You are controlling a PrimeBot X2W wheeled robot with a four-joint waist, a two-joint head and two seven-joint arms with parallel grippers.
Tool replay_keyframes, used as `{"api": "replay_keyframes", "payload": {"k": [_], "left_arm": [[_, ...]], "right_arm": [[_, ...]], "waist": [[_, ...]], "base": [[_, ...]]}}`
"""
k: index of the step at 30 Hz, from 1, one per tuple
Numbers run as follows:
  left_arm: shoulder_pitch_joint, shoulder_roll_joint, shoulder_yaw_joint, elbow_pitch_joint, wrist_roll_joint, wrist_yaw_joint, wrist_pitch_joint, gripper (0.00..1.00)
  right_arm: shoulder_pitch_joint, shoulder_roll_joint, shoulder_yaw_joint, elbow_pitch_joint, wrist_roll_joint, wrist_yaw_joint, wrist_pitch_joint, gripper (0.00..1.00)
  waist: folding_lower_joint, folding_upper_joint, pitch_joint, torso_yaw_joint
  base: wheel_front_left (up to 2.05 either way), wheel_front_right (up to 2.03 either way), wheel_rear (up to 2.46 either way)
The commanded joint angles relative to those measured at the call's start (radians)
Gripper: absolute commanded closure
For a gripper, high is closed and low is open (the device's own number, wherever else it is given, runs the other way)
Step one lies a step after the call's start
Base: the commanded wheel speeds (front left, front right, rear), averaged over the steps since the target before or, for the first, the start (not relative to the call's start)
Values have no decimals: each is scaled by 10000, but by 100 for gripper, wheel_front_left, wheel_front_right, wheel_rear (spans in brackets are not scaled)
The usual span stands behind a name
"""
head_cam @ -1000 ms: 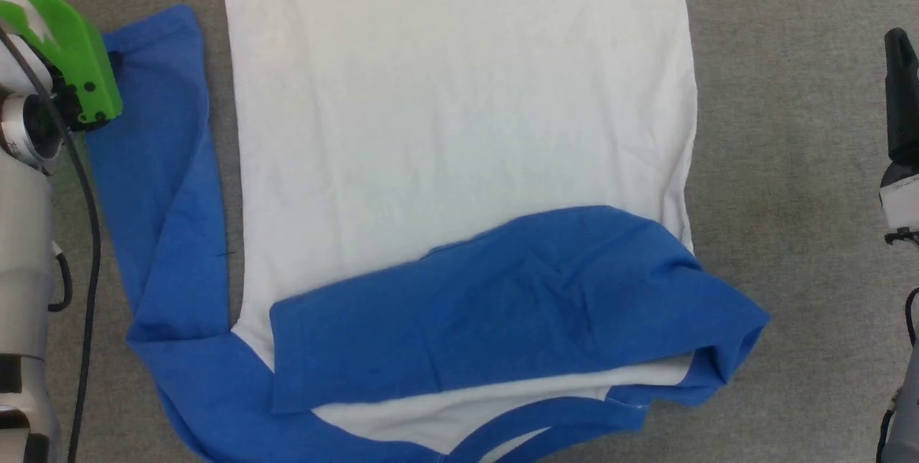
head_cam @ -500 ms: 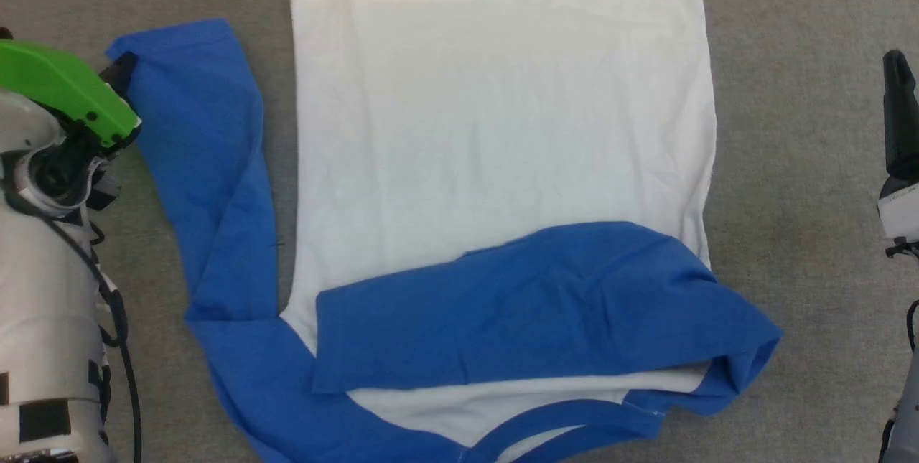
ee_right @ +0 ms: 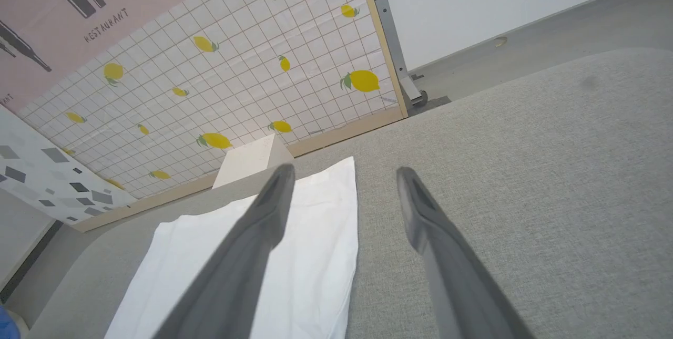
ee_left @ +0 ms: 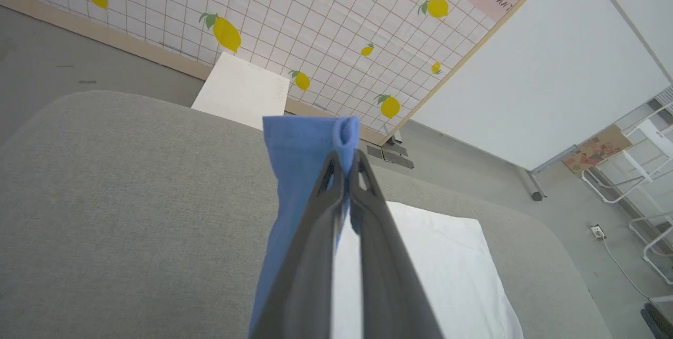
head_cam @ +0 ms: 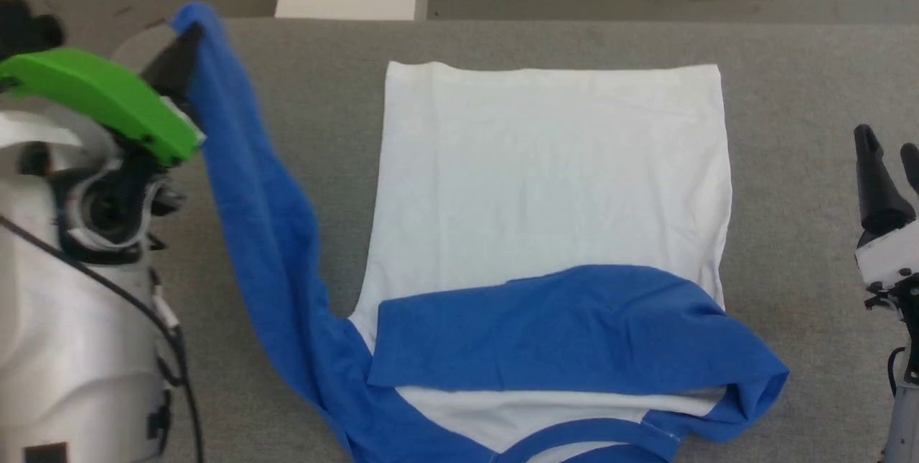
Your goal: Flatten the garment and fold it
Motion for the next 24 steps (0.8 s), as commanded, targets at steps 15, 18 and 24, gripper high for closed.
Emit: {"api": "replay_keyframes", "payload": {"k": [15,18,24], "left_arm": [[1756,-1996,-4852,-592,-88,-327,620,100],[2001,-2018,-6109,-16,16,-318,345,100],[2210,-2023,-7929,962,-132,-245,-166,100]], "right_arm": [[439,-1,-103,422,353,-13,-245,0],[503,-1,-147,471,425,-13,-301,0],[591,-1,-146,651,552,-13,-448,0]], "waist": [[0,0,-842,-576],[0,0,-740,-819],[0,0,-526,-1196]], "base": [[0,0,0],[0,0,0],[0,0,0]]}}
